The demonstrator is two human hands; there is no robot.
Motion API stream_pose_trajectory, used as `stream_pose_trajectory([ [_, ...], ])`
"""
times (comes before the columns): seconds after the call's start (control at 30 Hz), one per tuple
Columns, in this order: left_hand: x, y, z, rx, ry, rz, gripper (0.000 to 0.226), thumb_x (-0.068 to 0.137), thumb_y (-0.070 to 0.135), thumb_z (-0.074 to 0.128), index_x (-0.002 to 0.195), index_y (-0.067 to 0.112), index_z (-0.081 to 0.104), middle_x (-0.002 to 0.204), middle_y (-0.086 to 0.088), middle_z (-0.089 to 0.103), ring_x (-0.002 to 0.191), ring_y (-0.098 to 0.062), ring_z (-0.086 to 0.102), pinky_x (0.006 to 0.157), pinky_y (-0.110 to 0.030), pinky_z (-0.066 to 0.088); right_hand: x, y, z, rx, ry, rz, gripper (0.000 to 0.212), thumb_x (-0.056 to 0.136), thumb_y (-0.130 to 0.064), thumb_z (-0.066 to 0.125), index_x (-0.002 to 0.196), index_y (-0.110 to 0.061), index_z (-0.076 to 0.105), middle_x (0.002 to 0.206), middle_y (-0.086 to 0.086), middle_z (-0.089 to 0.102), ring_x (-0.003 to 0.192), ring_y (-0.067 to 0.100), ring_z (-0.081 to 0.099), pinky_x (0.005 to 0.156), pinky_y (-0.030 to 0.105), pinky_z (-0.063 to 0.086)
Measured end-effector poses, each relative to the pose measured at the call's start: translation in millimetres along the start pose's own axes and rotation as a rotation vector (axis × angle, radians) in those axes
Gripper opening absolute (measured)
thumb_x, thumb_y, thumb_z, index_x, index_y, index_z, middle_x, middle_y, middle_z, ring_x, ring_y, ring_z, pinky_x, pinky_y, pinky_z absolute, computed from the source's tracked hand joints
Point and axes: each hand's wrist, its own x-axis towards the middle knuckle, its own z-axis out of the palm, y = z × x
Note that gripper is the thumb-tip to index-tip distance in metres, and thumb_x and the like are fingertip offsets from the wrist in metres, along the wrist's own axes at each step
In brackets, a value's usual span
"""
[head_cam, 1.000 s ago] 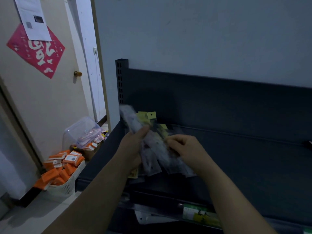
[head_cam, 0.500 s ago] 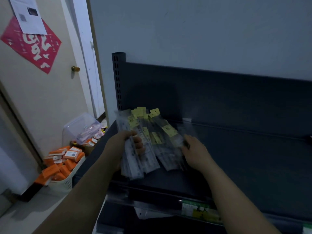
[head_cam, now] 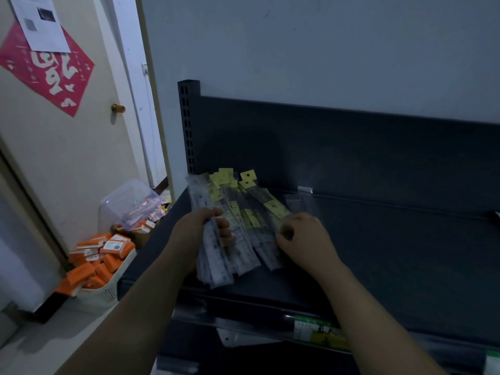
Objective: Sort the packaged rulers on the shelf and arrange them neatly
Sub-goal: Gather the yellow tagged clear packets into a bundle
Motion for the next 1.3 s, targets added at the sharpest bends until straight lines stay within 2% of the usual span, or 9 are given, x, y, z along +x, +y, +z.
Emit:
stream_pose_trajectory([
  [0.1,-1,0,0,-0.008,-0.003,0.001,0.010,0.095,0.013,0.041,0.095,0.006,0.048,0.059,-0.006,0.051,0.048,-0.020,0.048,0.046,-0.027,0.047,3,-5,-4,-0.038,-0.010,-0.009,0.022,0.085,-0.030,0.055,0.082,-0.011,0.067,0.092,0.004,0.063,0.084,0.020,0.060,0.063,0.027,0.045],
  [0.27,-5,0,3,-0.054,-0.022,-0.020,0.008,0.094,0.011,0.039,0.092,0.007,0.046,0.058,-0.005,0.047,0.047,-0.018,0.044,0.044,-0.026,0.042,3,-11,-6,0.049,0.049,0.081,0.021,0.081,-0.027,0.055,0.068,-0.011,0.059,0.070,0.002,0.062,0.067,0.019,0.058,0.056,0.029,0.043],
  [0.33,-6,1,2,-0.063,-0.021,-0.023,0.009,0.094,0.011,0.040,0.093,0.006,0.047,0.060,-0.006,0.048,0.048,-0.019,0.043,0.044,-0.026,0.042,2,-8,-9,0.220,0.109,0.136,0.023,0.080,-0.022,0.058,0.060,-0.009,0.058,0.060,0.002,0.060,0.059,0.016,0.055,0.057,0.032,0.047],
  [0.43,-11,4,3,-0.044,-0.018,-0.039,0.012,0.095,0.012,0.042,0.101,0.005,0.050,0.065,-0.006,0.049,0.050,-0.018,0.045,0.046,-0.026,0.045,3,-3,-17,0.519,0.153,0.331,0.021,0.081,-0.012,0.060,0.067,0.002,0.068,0.067,0.015,0.068,0.055,0.012,0.058,0.057,0.034,0.052],
  [0.57,-13,11,9,0.036,-0.030,-0.038,0.008,0.091,0.014,0.054,0.095,0.007,0.054,0.069,-0.003,0.051,0.049,-0.013,0.045,0.042,-0.021,0.044,0,-4,-36,1.198,0.014,0.593,0.007,0.084,0.002,0.062,0.081,0.005,0.068,0.069,0.017,0.068,0.058,0.024,0.065,0.056,0.033,0.057],
  [0.77,-7,26,26,0.179,0.079,0.120,0.020,0.086,0.022,0.067,0.096,0.008,0.058,0.080,-0.006,0.055,0.054,-0.012,0.046,0.048,-0.024,0.045,-9,3,-70,1.320,-0.140,0.477,0.016,0.084,-0.003,0.062,0.095,0.008,0.068,0.090,0.030,0.065,0.075,0.031,0.063,0.063,0.031,0.053],
  [0.97,-11,27,37,0.338,0.013,0.090,0.014,0.086,0.017,0.068,0.091,0.004,0.065,0.074,-0.008,0.058,0.054,-0.017,0.047,0.044,-0.023,0.046,-13,15,-89,1.328,-0.182,0.430,0.017,0.094,-0.013,0.053,0.089,-0.003,0.065,0.061,0.004,0.065,0.050,0.008,0.060,0.046,0.020,0.051],
  [1.1,-12,21,47,0.273,-0.062,0.019,0.011,0.093,0.010,0.058,0.088,0.000,0.059,0.053,-0.005,0.054,0.042,-0.014,0.050,0.041,-0.021,0.046,-13,18,-94,1.449,-0.200,0.420,0.016,0.094,-0.011,0.049,0.090,-0.001,0.062,0.053,-0.002,0.057,0.047,0.006,0.056,0.046,0.018,0.049],
  [1.3,-11,8,58,0.219,-0.057,0.029,0.009,0.091,0.006,0.060,0.083,0.003,0.058,0.060,-0.009,0.056,0.045,-0.015,0.055,0.044,-0.022,0.049,-10,14,-79,1.901,-0.102,0.392,0.028,0.093,-0.015,0.049,0.104,0.006,0.063,0.093,0.017,0.071,0.084,0.020,0.070,0.071,0.026,0.058],
])
